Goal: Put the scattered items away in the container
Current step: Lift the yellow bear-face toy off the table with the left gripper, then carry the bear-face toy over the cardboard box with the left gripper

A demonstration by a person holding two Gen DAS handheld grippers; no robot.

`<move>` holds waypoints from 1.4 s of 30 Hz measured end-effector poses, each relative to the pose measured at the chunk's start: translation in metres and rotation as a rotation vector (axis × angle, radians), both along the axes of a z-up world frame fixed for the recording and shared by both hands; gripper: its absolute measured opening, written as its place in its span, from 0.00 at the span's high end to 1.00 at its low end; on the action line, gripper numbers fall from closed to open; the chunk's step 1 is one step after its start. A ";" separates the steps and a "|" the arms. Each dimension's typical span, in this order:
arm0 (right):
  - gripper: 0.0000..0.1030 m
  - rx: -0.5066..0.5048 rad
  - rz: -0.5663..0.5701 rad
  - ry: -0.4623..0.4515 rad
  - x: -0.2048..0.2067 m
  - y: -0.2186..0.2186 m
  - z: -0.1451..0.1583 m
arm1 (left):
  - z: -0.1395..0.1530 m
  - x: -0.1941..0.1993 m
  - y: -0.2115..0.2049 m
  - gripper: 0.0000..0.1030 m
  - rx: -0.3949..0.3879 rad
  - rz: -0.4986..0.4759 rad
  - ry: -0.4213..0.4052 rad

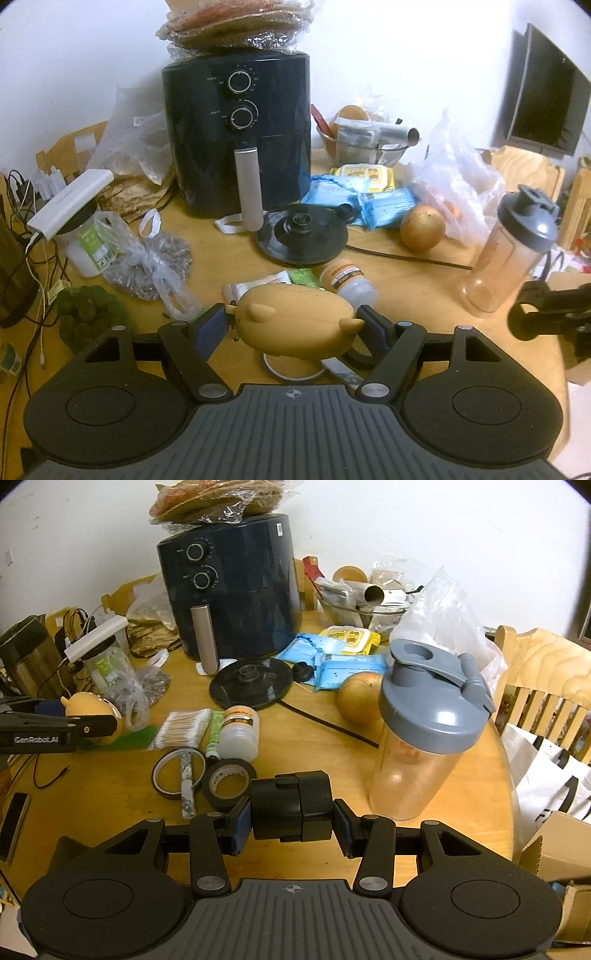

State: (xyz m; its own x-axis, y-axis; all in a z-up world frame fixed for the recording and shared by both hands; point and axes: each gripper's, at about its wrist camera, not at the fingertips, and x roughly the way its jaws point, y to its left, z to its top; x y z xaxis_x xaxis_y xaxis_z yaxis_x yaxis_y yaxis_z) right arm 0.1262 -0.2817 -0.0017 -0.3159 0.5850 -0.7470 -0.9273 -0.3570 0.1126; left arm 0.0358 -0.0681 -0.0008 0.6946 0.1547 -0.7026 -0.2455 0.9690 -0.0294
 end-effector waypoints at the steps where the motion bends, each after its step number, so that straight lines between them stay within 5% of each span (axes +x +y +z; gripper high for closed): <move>1: 0.52 0.001 0.004 0.000 -0.001 -0.001 0.001 | 0.001 -0.003 0.000 0.28 -0.009 0.003 -0.001; 13: 0.53 0.005 0.049 0.008 -0.014 -0.017 0.005 | 0.000 -0.042 -0.010 0.27 -0.084 -0.011 0.036; 31: 0.52 -0.010 0.077 0.003 -0.023 -0.044 0.002 | -0.038 -0.095 -0.033 0.27 -0.210 -0.048 0.211; 42: 0.52 -0.023 0.111 -0.010 -0.030 -0.060 -0.001 | -0.065 -0.112 -0.034 0.27 -0.278 0.010 0.314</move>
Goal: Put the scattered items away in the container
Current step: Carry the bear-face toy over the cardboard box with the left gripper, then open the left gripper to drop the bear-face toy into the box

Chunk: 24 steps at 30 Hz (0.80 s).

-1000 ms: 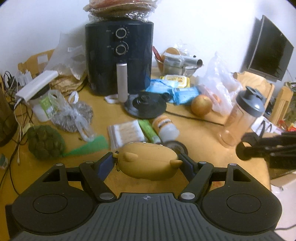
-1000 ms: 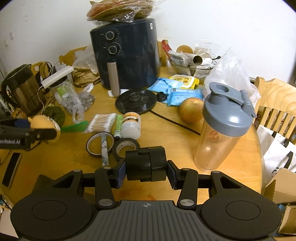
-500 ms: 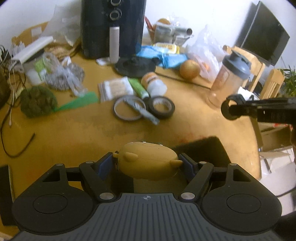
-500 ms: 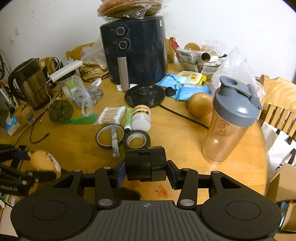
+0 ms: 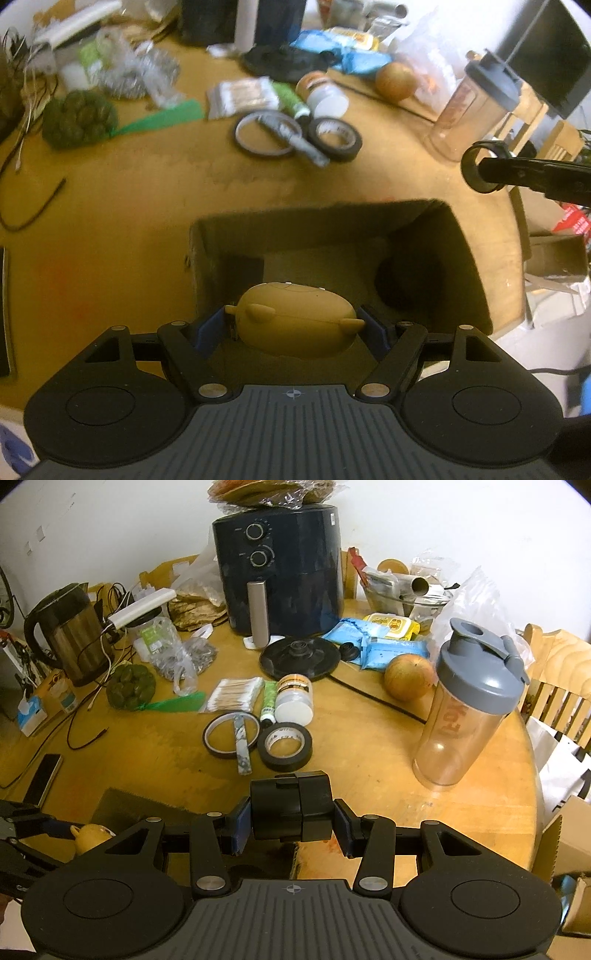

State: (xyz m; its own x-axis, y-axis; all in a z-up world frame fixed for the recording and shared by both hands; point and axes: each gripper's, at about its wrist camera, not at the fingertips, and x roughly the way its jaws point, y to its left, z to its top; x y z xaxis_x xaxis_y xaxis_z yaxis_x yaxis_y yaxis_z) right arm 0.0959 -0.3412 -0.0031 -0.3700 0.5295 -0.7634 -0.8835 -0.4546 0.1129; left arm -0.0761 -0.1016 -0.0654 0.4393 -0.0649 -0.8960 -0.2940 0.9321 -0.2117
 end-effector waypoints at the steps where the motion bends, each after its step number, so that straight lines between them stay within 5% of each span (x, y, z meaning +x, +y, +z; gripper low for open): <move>1: 0.52 -0.002 0.004 -0.001 -0.001 -0.002 -0.001 | -0.003 -0.002 0.000 0.26 -0.005 0.011 0.011; 8: 0.52 -0.014 0.039 -0.011 -0.009 -0.012 -0.005 | -0.014 -0.012 -0.001 0.26 -0.033 0.041 0.065; 24: 0.52 -0.041 0.080 -0.016 -0.021 -0.023 -0.010 | 0.024 -0.019 0.002 0.25 0.060 0.065 -0.136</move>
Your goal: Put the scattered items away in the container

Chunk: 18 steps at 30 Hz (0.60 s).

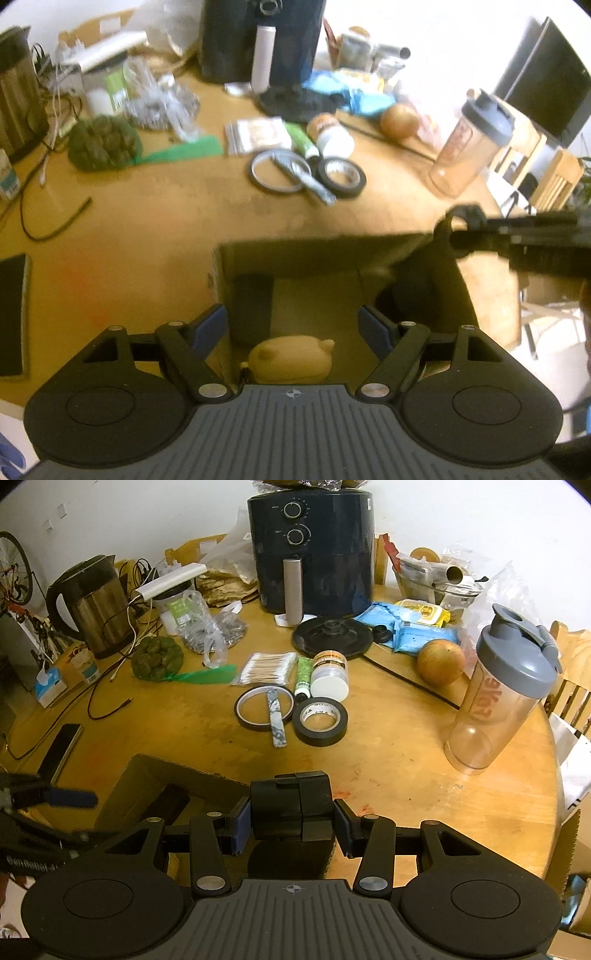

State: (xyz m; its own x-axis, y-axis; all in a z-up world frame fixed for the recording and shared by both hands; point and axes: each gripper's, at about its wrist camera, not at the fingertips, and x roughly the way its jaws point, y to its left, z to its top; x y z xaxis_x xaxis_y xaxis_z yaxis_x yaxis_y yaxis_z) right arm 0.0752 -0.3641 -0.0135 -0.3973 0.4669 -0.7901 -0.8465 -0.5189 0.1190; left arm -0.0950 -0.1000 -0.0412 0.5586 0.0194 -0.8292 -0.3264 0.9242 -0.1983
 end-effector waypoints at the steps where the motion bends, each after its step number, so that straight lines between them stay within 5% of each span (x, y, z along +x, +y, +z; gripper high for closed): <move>1: 0.52 -0.007 0.003 -0.001 -0.001 0.000 -0.001 | 0.002 0.001 0.002 0.25 0.008 0.006 -0.010; 10: 0.52 -0.183 0.006 0.024 -0.005 -0.016 -0.020 | 0.008 0.010 0.024 0.25 0.031 0.057 -0.044; 18: 0.52 -0.357 -0.091 -0.057 -0.013 -0.017 -0.044 | 0.008 0.015 0.029 0.25 0.044 0.061 -0.044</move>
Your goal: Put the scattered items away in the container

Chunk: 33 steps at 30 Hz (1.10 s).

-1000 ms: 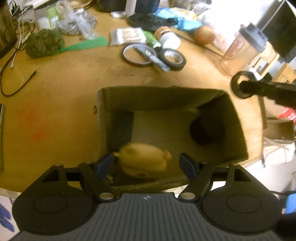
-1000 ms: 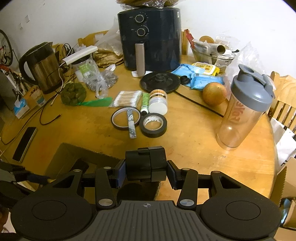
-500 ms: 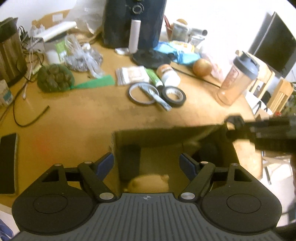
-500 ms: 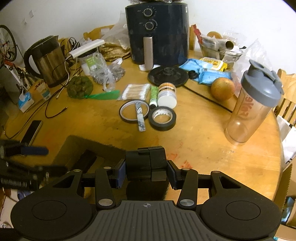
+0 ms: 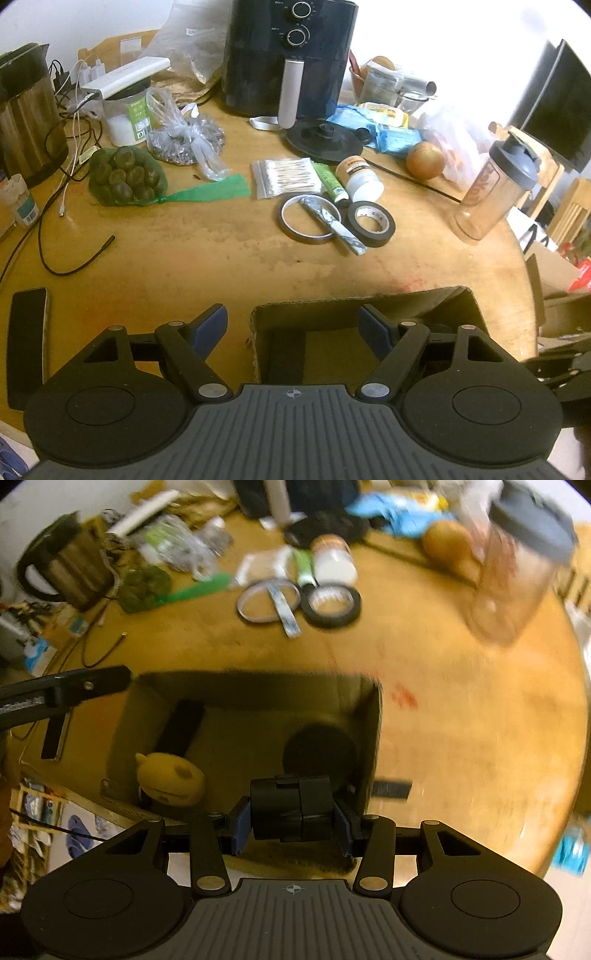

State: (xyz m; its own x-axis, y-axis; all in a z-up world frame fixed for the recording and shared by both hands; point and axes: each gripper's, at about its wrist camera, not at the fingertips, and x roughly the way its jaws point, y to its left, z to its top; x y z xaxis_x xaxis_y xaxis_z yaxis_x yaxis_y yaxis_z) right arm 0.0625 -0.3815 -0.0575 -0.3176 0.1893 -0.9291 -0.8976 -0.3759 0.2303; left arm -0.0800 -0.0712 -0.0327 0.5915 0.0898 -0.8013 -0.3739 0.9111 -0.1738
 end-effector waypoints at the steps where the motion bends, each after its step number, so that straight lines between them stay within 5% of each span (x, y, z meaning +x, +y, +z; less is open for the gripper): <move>1: 0.52 -0.015 0.001 -0.011 -0.002 0.000 -0.003 | 0.000 0.000 0.000 0.25 0.001 0.000 0.002; 13: 0.53 -0.063 -0.008 -0.103 -0.017 0.005 -0.023 | 0.001 0.000 0.003 0.25 0.011 0.024 0.017; 16: 0.45 -0.058 0.001 -0.082 -0.016 0.006 -0.018 | 0.001 0.001 0.004 0.25 0.015 0.029 0.018; 19: 0.23 -0.026 0.028 -0.071 -0.018 0.004 -0.011 | 0.000 0.004 0.005 0.25 0.013 0.033 0.026; 33: 0.13 0.092 0.110 0.006 -0.021 0.002 0.014 | 0.000 0.019 -0.001 0.25 0.012 0.001 0.037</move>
State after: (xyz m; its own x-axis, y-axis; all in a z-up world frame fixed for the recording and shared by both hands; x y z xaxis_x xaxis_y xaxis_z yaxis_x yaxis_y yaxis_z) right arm 0.0417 -0.3794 -0.0437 -0.3467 0.2368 -0.9076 -0.8484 -0.4917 0.1958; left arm -0.0608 -0.0724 -0.0330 0.5612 0.0997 -0.8216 -0.3806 0.9126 -0.1492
